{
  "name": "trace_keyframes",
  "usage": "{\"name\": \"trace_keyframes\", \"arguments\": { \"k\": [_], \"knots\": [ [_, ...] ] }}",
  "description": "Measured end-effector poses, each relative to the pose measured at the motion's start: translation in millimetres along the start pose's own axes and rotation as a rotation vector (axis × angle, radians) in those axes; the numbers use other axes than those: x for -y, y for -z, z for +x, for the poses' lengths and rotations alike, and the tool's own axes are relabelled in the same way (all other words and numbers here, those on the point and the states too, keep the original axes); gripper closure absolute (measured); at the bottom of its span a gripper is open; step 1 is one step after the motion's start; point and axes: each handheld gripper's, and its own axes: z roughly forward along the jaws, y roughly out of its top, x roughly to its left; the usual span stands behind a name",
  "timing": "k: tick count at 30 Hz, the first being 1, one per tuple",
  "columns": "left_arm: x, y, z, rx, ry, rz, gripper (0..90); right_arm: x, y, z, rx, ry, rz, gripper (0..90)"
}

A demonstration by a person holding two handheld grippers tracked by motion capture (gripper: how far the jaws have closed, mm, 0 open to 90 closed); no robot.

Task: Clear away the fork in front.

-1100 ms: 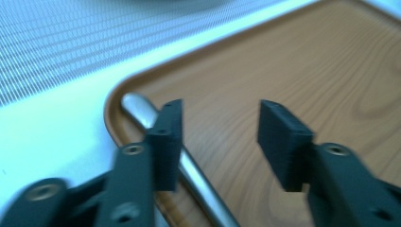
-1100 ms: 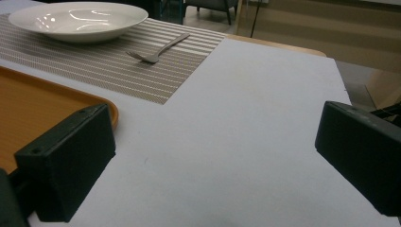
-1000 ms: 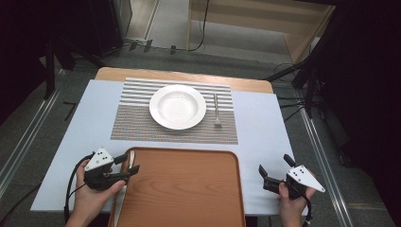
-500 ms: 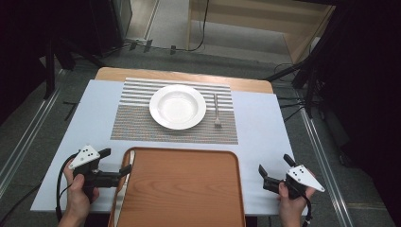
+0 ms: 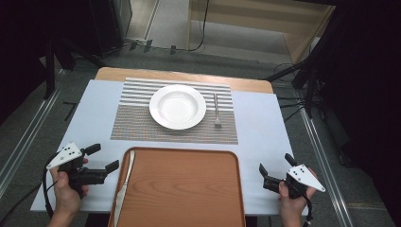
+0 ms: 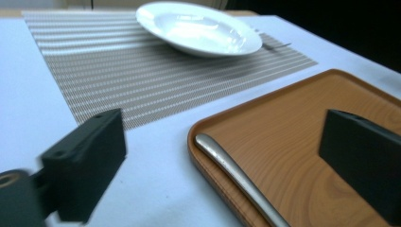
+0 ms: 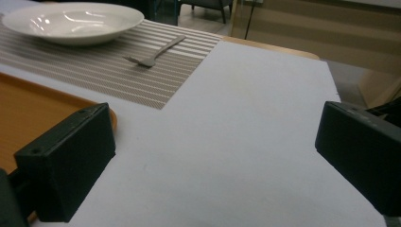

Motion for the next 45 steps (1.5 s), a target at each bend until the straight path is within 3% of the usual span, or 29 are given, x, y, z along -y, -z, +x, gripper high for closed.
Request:
{"name": "trace_keyframes", "arguments": {
  "k": [4,6,10,13,16,27,30,35,41,45],
  "knots": [
    [-0.7,5.0,5.9,0.004,0.002,-0.012,5.7,-12.0,-3.0,2.1,-0.008,-0.023,-0.004,0.0],
    [0.4,7.0,9.7,-0.027,0.013,-0.016,5.7,-20.7,-5.0,5.0,-0.021,-0.03,-0.001,0.0],
    [3.5,10.2,18.1,-0.044,0.031,-0.025,5.5,-38.2,-11.1,11.4,-0.021,-0.031,0.012,0.0],
    [6.0,10.8,21.9,-0.097,0.002,-0.004,4.9,-48.4,-19.7,14.8,-0.023,-0.037,0.031,0.0],
    [7.9,11.4,24.7,-0.108,-0.006,0.002,4.9,-55.9,-29.4,18.2,-0.047,-0.054,0.044,0.0],
    [11.7,13.7,22.2,-0.098,-0.06,-0.02,5.3,-84.0,-64.2,35.2,-0.091,-0.007,0.082,0.0],
    [12.5,14.4,21.9,-0.093,-0.054,-0.027,12.1,-90.0,-73.5,37.0,-0.098,-0.001,0.087,0.0],
    [13.0,14.2,22.7,-0.053,-0.048,-0.037,11.8,-98.7,-88.2,36.6,-0.105,-0.009,0.101,0.0],
    [13.9,16.2,24.7,-0.074,-0.024,-0.046,11.7,-108.8,-106.4,36.2,-0.106,-0.001,0.119,0.0],
    [14.6,15.2,22.6,-0.079,-0.034,-0.044,11.5,-114.2,-121.6,39.6,-0.109,0.02,0.142,0.0]
  ]
}}
